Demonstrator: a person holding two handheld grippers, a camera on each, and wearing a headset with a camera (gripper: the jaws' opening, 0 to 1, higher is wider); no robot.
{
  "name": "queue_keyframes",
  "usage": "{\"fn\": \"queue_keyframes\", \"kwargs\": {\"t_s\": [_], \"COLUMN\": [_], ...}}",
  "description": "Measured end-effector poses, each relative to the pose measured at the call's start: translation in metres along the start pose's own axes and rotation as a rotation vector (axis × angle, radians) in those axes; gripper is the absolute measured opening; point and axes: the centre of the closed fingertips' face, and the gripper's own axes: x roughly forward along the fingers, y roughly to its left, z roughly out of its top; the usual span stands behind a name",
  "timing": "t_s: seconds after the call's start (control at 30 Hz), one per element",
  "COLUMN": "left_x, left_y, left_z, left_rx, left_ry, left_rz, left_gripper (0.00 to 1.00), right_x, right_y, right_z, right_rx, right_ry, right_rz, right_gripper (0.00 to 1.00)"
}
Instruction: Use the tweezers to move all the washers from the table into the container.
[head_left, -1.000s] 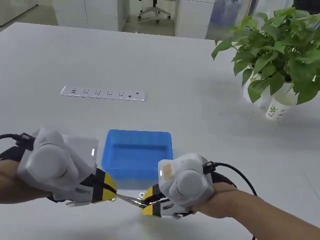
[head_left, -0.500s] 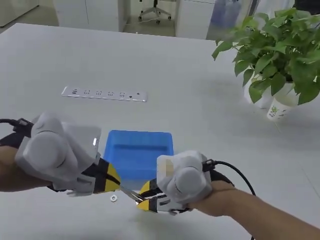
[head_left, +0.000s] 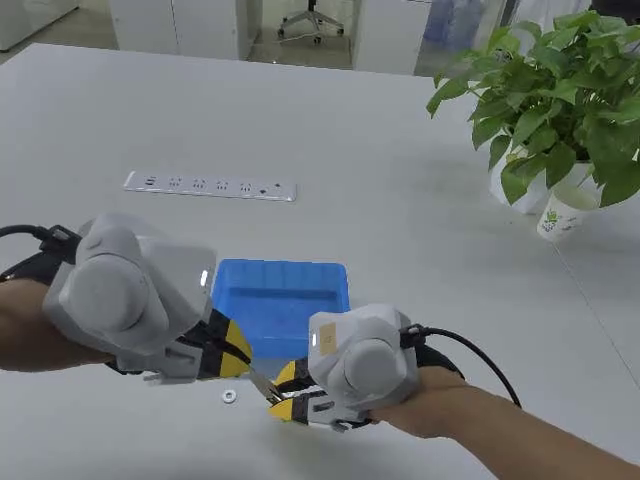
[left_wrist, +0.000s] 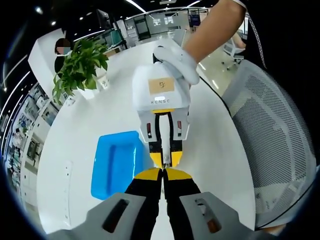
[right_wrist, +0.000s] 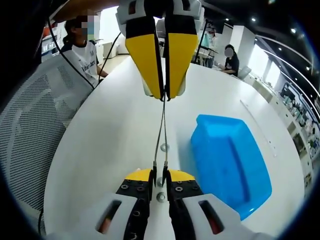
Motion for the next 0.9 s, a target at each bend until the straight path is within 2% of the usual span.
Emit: {"fn": "queue_keyframes", "kwargs": {"t_s": [0.47,0.63,0.9], "left_x": [0.004,0.006,0.010], "left_y": [0.004,0.005,0.014], "left_z": [0.002,0.005,0.010], "left_rx": [0.016,0.010,0.017], "left_ry": [0.008,-0.001,-0.003], "left_rz": [-0.012,-0.018,-0.009], "left_gripper": [0.05,0.05,0.06], "right_x": [0.004,0.006,0.007], "right_y": [-0.001,-0.001,-0.001], "right_z": [-0.002,-0.002,-0.004], "right_rx": [0.007,0.017,0.033], "right_ry": [-0.001,-0.004,-0.003], "right_rz": [-0.007,-0.006,-0.006], "right_gripper": [0.14,0.15,0.18]}}
